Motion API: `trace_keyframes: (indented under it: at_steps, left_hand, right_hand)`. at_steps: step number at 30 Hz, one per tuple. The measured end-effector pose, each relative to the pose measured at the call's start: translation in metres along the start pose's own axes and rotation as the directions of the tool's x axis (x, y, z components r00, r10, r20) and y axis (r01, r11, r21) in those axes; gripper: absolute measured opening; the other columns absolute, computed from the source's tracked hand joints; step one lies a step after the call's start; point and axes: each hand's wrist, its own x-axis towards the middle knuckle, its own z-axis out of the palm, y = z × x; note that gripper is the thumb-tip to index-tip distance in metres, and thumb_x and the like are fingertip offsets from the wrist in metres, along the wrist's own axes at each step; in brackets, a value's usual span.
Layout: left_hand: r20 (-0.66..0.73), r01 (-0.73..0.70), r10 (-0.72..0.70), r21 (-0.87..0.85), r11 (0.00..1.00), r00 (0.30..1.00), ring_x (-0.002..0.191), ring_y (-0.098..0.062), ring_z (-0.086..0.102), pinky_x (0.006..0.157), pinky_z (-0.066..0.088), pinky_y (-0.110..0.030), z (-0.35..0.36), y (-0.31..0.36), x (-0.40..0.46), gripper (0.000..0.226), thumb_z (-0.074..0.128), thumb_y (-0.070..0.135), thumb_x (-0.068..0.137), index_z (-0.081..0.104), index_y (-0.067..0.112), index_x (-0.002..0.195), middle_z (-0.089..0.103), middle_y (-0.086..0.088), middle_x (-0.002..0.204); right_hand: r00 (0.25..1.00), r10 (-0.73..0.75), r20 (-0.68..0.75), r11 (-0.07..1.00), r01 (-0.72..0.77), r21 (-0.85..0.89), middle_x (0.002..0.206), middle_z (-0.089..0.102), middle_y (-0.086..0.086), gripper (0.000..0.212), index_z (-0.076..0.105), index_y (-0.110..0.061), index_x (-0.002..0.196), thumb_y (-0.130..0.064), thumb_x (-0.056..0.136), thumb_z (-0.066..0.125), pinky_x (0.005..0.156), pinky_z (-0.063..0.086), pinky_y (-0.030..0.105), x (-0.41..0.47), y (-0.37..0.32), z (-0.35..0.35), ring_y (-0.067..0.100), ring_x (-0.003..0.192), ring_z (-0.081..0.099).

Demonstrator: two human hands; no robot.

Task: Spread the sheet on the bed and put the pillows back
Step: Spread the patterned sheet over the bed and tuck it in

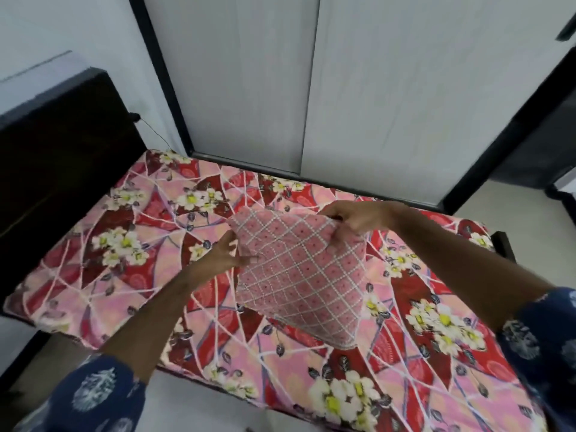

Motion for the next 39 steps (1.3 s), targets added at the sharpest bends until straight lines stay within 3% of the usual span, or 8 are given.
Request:
trace_keyframes:
  at_steps: [9,13,16,19,27,30,32,39]
  left_hand:
    - [0.031,0.083,-0.078,-0.213,0.974,0.996,0.080,-0.008,0.054,0.067,0.048,-0.017,-0.037,-0.013,-0.004,0.085,0.092,0.072,0.035,0.074,0.024,0.103,0.068,-0.002,0.131]
    - [-0.069,0.063,-0.086,-0.284,0.957,0.994,0.072,0.006,0.063,0.079,0.041,-0.013,-0.020,-0.002,0.012,0.066,0.077,0.026,0.088,0.045,-0.003,0.138,0.063,0.002,0.115]
    - [-0.157,0.154,-0.192,-0.225,0.962,0.969,0.077,-0.005,0.067,0.060,0.044,-0.004,-0.026,-0.042,0.054,0.011,0.067,0.005,0.093,0.062,0.003,0.103,0.062,0.025,0.049]
    - [-0.170,0.190,-0.224,-0.193,0.963,0.960,0.066,0.007,0.067,0.070,0.047,-0.011,-0.028,-0.063,0.077,0.020,0.058,-0.007,0.094,0.065,0.011,0.096,0.066,0.023,0.055]
    - [-0.126,0.113,-0.135,-0.169,0.979,0.983,0.083,0.004,0.071,0.077,0.052,-0.016,-0.030,-0.059,0.112,0.018,0.083,0.021,0.081,0.071,0.020,0.094,0.077,0.017,0.082]
    - [-0.026,0.048,-0.049,-0.028,0.998,0.998,0.062,-0.005,0.067,0.057,0.052,-0.022,-0.016,-0.041,0.121,0.028,0.076,0.020,0.088,0.063,0.019,0.113,0.074,0.006,0.085]
    - [0.052,-0.018,0.011,0.134,0.991,0.999,0.067,-0.002,0.067,0.057,0.051,-0.019,-0.007,-0.039,0.128,0.038,0.076,0.027,0.088,0.057,0.024,0.121,0.070,0.010,0.091]
    - [0.241,0.054,-0.060,0.033,0.998,0.969,0.114,0.000,0.059,0.095,0.048,-0.025,-0.031,-0.043,0.136,0.045,0.055,0.066,0.089,0.038,0.063,0.130,0.055,0.032,0.126]
  right_hand:
    - [0.966,0.153,-0.207,0.886,-0.041,0.462,0.100,0.077,0.004,0.046,0.060,-0.008,0.115,0.003,0.075,0.080,0.081,0.060,0.035,0.031,-0.004,-0.027,0.023,0.093,0.074]
    - [0.843,0.299,-0.448,0.609,0.192,0.769,0.098,0.071,0.008,0.080,0.067,-0.018,0.111,-0.044,0.043,0.100,0.079,0.057,0.036,0.054,0.048,-0.004,0.022,0.082,0.070]
    - [0.834,0.342,-0.434,0.245,0.366,0.898,0.111,0.072,0.013,0.057,0.067,-0.015,0.120,-0.061,0.086,0.065,0.094,0.055,0.044,0.074,0.091,0.048,0.029,0.099,0.070]
    - [0.867,0.431,-0.251,0.165,0.197,0.966,0.138,0.062,0.017,0.060,0.054,-0.014,0.143,-0.057,0.102,0.044,0.111,0.043,0.058,0.106,0.130,0.116,0.036,0.125,0.061]
    - [0.354,0.725,-0.590,0.650,-0.069,0.757,0.142,0.047,0.012,0.089,0.038,-0.017,0.144,-0.056,0.077,0.081,0.094,0.054,0.047,0.170,0.131,0.114,0.027,0.122,0.053]
    - [0.604,0.550,-0.576,0.743,-0.041,0.668,0.156,0.034,0.007,0.083,0.036,-0.024,0.151,-0.061,0.084,0.068,0.113,0.036,0.059,0.189,0.092,0.110,0.027,0.139,0.038]
    - [0.798,0.500,-0.337,0.478,0.071,0.875,0.154,0.043,0.007,0.082,0.036,-0.025,0.150,-0.066,0.082,0.058,0.111,0.038,0.060,0.202,0.064,0.117,0.028,0.138,0.045]
    - [0.794,0.520,-0.315,0.252,0.209,0.945,0.140,0.059,-0.006,0.089,0.042,-0.031,0.142,-0.069,0.070,0.077,0.105,0.047,0.059,0.234,0.038,0.124,0.018,0.127,0.058]
